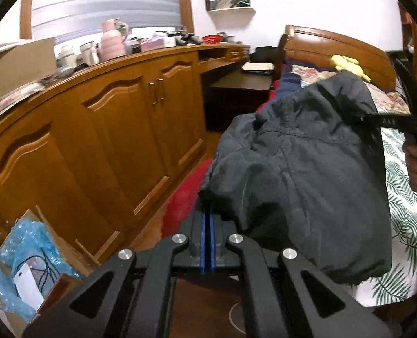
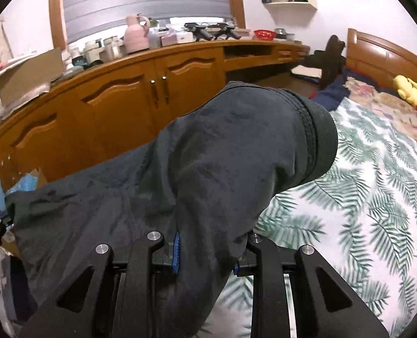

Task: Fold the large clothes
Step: 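Lift the bundle with both tools and carry it off the bed toward the cabinets, then lower the folded jacket beside the bed and open both tools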

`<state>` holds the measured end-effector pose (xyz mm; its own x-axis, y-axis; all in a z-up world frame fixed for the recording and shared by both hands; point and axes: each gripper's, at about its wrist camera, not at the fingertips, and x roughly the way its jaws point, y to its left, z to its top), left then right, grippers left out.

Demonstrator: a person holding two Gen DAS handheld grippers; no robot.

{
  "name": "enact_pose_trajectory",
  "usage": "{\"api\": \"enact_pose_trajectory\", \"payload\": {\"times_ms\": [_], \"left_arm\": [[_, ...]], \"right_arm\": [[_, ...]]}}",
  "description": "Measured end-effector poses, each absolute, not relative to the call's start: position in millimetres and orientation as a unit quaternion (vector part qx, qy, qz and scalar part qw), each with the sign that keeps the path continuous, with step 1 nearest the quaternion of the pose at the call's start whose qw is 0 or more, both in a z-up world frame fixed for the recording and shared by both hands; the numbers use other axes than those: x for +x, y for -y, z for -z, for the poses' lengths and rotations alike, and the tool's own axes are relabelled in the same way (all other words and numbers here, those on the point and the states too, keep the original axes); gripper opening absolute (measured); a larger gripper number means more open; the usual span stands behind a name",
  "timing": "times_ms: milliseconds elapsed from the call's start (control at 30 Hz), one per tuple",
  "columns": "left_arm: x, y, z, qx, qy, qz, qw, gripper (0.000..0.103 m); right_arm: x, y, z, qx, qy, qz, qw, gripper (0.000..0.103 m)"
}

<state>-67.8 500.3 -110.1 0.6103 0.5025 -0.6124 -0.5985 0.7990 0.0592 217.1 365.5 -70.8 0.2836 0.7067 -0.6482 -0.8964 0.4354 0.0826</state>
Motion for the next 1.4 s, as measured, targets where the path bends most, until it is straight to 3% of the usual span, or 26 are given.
{"api": "enact_pose_trajectory", "payload": {"times_ms": [133, 200, 300, 433, 800, 1400], "left_arm": [[-71.6, -494.5, 121.6, -0.074, -0.331, -0.314, 0.886, 0.001], [-71.4, -492.1, 122.2, -0.081, -0.331, -0.314, 0.886, 0.002], [-81.0, -489.0, 117.1, -0.096, -0.325, -0.312, 0.888, 0.002], [-89.9, -481.6, 110.1, -0.104, -0.32, -0.305, 0.891, 0.007], [-92.8, -447.2, 84.2, -0.098, -0.304, -0.281, 0.905, 0.028], [-37.9, -357.9, 63.5, -0.074, -0.316, -0.243, 0.914, 0.031]], "right_arm": [[209.9, -364.6, 87.7, -0.188, -0.334, -0.484, 0.786, 0.039], [211.6, -354.5, 98.4, -0.196, -0.353, -0.481, 0.778, 0.052], [213.4, -337.3, 106.5, -0.206, -0.363, -0.471, 0.777, 0.057], [195.0, -313.0, 101.7, -0.211, -0.334, -0.487, 0.779, 0.058], [113.9, -322.4, 125.8, -0.229, -0.344, -0.588, 0.695, 0.057], [125.2, -192.2, 48.7, -0.195, -0.282, -0.55, 0.762, 0.057]]}}
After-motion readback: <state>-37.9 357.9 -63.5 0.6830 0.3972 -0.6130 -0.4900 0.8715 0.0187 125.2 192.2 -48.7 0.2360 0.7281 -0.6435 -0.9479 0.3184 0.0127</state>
